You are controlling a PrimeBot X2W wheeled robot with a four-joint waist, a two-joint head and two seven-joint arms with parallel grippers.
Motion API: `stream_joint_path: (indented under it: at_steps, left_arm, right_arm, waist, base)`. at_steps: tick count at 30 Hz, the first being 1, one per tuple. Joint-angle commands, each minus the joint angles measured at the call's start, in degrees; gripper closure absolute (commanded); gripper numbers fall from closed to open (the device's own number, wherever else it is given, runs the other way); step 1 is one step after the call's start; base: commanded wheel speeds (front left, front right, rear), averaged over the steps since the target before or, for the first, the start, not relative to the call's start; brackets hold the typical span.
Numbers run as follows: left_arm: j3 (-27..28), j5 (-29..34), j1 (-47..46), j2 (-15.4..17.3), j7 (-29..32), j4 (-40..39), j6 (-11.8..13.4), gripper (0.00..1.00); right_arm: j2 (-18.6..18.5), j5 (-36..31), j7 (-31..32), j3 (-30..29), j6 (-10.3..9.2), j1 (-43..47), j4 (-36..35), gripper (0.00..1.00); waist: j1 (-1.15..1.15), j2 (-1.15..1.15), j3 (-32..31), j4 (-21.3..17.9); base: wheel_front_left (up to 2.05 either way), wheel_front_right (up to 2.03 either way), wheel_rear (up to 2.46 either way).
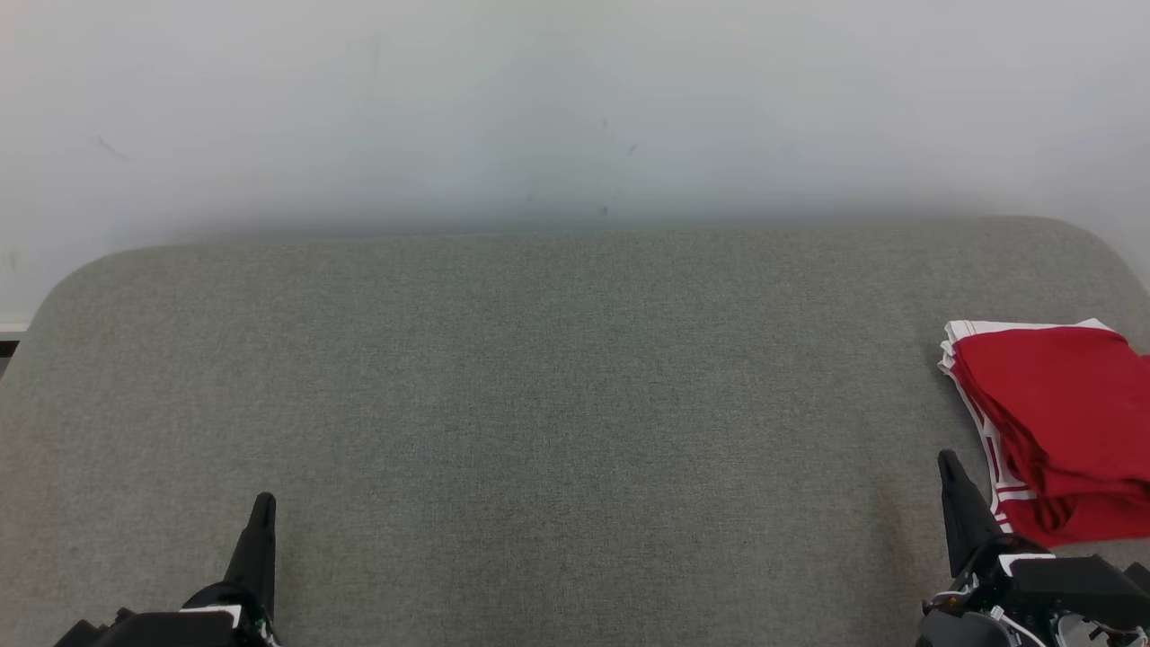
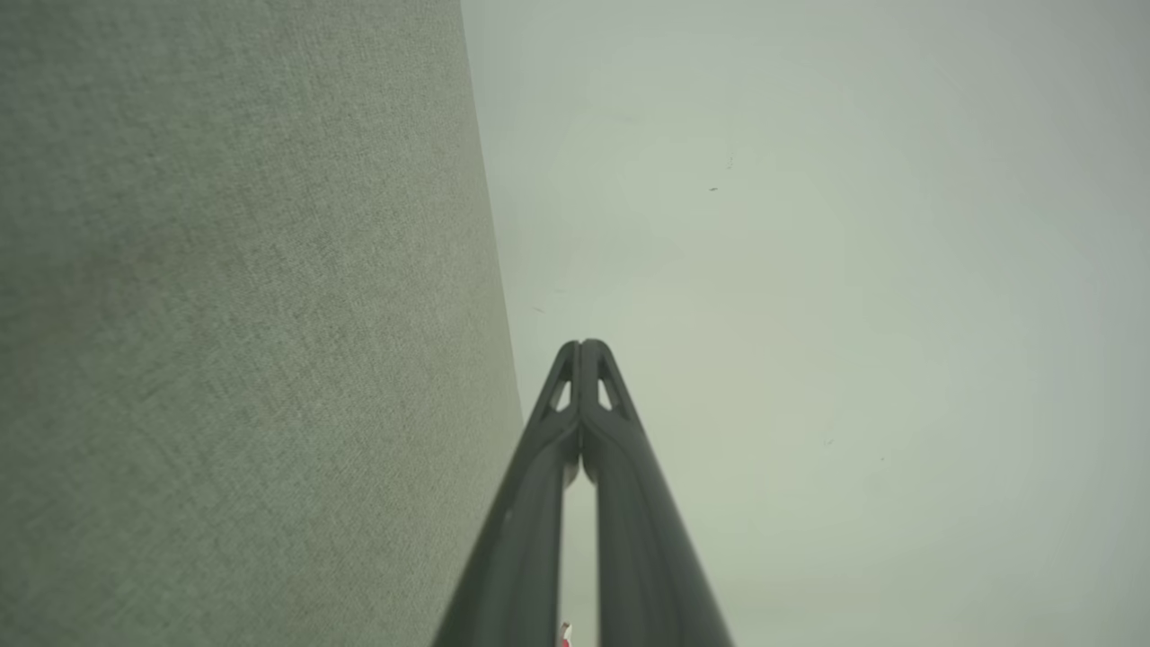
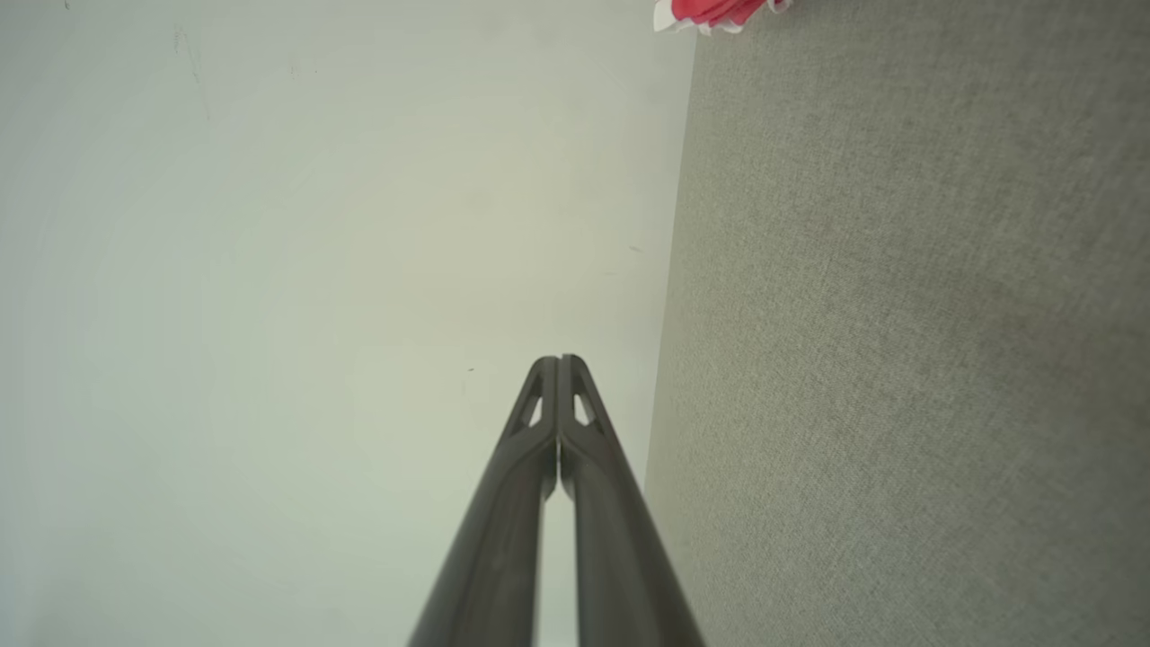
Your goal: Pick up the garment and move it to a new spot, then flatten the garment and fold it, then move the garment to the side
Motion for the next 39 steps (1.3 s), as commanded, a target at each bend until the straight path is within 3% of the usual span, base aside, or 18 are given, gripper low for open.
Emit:
stream_joint_path:
  at_steps: [1,39]
  left_arm:
    - [0.22,-0.27,-0.67,0.29,0.11,0.1,0.08,1.0]
    - [0.23,-0.22,-0.65,0.25,0.1,0.1,0.08,1.0]
  right_arm:
    - [0.11,0.03,0.16,-0.13,0.04,-0.46,-0.07,1.0]
    - [0.19,-0.13,0.21,-0.23,0.04,-0.46,-0.06,1.0]
  waist:
    - [0.0,0.0,0.0,0.0]
    - [0.0,0.0,0.0,0.0]
  base:
    - [0.0,0.0,0.0]
    - [0.0,0.0,0.0]
